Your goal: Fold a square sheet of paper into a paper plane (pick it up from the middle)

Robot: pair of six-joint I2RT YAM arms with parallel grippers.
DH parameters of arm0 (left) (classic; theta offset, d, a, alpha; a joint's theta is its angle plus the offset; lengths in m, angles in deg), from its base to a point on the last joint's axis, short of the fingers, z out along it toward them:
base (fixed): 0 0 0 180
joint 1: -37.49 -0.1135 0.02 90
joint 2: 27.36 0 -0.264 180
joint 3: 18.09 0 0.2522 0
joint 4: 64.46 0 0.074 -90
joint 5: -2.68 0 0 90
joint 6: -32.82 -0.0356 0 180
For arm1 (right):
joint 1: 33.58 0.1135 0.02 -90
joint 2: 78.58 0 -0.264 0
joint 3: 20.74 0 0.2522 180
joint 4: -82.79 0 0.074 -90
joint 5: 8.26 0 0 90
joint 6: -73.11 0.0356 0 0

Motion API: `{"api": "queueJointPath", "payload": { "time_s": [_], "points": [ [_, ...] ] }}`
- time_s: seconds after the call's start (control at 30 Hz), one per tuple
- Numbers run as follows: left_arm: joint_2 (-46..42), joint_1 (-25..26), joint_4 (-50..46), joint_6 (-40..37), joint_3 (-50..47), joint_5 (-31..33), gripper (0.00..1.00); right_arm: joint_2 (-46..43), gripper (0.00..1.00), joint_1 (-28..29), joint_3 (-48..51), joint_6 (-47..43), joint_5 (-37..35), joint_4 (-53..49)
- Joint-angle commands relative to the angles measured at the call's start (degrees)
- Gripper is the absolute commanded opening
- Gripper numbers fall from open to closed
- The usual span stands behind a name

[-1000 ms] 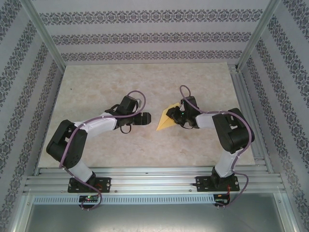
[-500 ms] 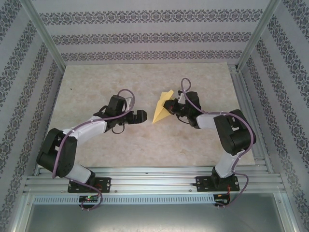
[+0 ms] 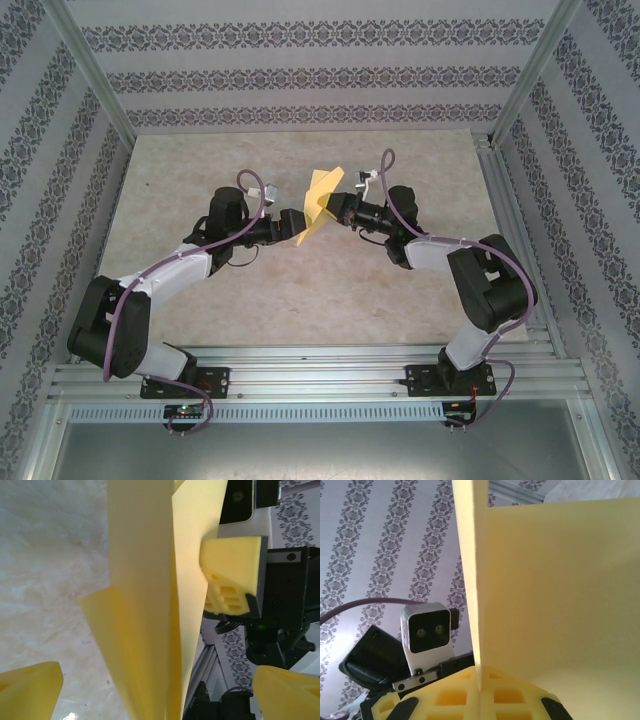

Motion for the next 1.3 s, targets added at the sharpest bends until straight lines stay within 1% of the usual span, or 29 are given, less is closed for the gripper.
{"api": "queueJointPath", "payload": {
  "time_s": [0.0, 0.13, 0.3, 0.43, 0.67, 0.77, 0.83, 0.9, 1.0, 1.07, 1.17, 1.27],
  "points": [
    [0.71, -0.41, 7.02, 3.38, -0.03, -3.34, 0.92, -1.15, 0.04, 1.13, -1.31, 1.02, 1.47, 2.25],
    [0.90, -0.44, 10.43, 4.83, 0.00, -3.06, 0.75, -1.01, 0.04, 1.55, -1.31, 1.67, 1.56, 2.59],
    [1.04, -0.42, 14.76, 6.97, -0.67, -3.36, 0.61, -0.35, 0.04, 1.55, -1.04, 2.36, 1.56, 3.04],
    [1.47, -0.43, 14.95, 6.90, -0.89, -3.42, 0.48, -0.02, 0.05, 1.51, -0.95, 2.64, 1.64, 3.04],
    [2.40, -0.44, 14.88, 6.71, -0.79, -3.37, 0.30, 0.00, 0.07, 1.37, -0.84, 2.60, 1.65, 2.95],
    [2.53, -0.37, 14.73, 6.55, -0.78, -3.19, 0.19, -0.11, 0.08, 1.28, -0.73, 2.60, 1.65, 2.86],
    [2.68, -0.43, 14.06, 6.08, -0.73, -2.69, 0.14, -0.40, 0.10, 1.13, -0.55, 2.45, 1.65, 2.61],
    [2.48, -0.35, 12.28, 4.52, -0.50, -2.06, 0.09, -1.38, 0.16, 0.50, 0.11, 1.45, 1.23, 1.27],
    [1.76, -0.42, 7.26, 0.04, -0.39, -0.25, 0.06, -4.56, 0.24, -1.39, 1.82, -2.11, -0.37, -4.33],
    [0.79, -0.42, 0.59, -5.69, 0.48, 2.74, 0.06, -7.84, 0.31, -2.76, 3.00, -6.80, -2.89, -12.09],
    [-1.11, -0.34, -11.11, -15.73, 1.83, 10.92, 0.06, -14.02, 0.42, -3.67, 3.69, -16.46, -10.56, -28.46],
    [-2.43, 0.59, -22.21, -23.10, 4.18, 23.14, 0.06, -19.45, 0.52, -3.29, 3.39, -23.85, -21.57, -42.88]
  ]
}}
